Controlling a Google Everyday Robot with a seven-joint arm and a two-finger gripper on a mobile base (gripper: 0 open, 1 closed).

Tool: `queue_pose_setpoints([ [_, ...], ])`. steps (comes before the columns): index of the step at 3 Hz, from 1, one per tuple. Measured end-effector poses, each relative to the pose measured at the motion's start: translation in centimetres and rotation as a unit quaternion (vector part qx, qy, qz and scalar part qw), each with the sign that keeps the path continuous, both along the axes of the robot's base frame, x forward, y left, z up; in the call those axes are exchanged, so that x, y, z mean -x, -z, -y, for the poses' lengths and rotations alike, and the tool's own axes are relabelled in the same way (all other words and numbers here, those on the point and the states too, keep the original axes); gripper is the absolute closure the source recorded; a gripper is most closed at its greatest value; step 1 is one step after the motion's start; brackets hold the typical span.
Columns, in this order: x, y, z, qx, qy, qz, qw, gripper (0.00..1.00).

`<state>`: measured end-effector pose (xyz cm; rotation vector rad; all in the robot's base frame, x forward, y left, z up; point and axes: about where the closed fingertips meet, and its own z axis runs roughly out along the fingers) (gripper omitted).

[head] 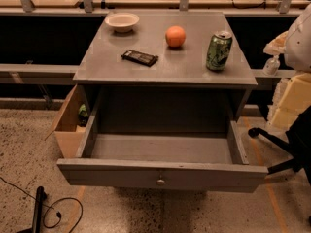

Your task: Place green can into top drawer

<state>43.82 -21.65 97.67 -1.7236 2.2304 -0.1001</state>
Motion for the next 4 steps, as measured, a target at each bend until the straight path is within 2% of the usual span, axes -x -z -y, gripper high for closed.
queue_pose_setpoints([
  [1, 0.0, 0.0, 0.0, 0.000, 0.000, 0.000, 1.0000, 0.00],
  [2, -1.4, 0.1, 0.1, -0.023, 0.010, 0.021, 0.9994, 0.00],
  [3, -5.5, 1.0, 1.8, -0.105, 0.044, 0.073, 0.9908, 0.00],
  [4, -10.3, 2.3, 3.4, -0.179, 0.095, 0.122, 0.9715, 0.00],
])
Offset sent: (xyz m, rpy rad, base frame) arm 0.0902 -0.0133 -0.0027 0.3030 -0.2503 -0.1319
